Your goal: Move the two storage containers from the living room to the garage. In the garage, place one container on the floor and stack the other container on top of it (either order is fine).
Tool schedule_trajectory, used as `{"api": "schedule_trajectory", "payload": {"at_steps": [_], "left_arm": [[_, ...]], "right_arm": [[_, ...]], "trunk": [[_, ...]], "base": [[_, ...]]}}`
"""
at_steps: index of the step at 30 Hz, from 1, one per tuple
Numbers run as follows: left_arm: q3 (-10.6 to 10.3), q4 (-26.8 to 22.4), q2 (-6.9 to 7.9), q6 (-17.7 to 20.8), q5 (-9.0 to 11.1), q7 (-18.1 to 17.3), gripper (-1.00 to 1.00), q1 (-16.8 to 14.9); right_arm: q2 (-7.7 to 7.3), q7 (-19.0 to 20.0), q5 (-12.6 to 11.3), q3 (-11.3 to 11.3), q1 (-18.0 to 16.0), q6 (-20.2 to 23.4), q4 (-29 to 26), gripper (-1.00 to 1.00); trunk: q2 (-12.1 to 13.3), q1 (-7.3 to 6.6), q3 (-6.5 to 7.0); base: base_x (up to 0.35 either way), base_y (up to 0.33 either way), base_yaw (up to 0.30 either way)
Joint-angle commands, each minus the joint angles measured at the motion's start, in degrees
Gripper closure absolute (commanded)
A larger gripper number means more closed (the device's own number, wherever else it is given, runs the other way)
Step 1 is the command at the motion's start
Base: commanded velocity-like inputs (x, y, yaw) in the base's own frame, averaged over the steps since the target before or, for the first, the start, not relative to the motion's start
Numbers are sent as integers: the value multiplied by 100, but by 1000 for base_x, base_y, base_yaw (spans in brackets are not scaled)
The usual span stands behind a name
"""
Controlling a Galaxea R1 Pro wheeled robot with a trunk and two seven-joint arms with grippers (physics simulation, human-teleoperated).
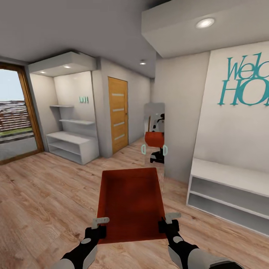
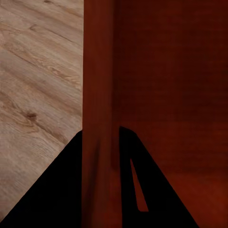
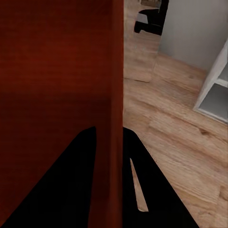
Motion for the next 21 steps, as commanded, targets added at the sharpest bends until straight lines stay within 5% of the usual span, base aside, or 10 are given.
{"api": "schedule_trajectory", "payload": {"at_steps": [1,21], "left_arm": [[-163,-12,95,-329,10,49,100,-5],[-163,-12,95,-329,-6,49,100,-5]], "right_arm": [[-27,-41,19,-236,-6,0,17,100],[-27,-41,24,-236,-6,-1,17,100]], "trunk": [[-7,1,-9],[-7,1,-9]], "base": [[88,0,300],[292,60,300]]}}
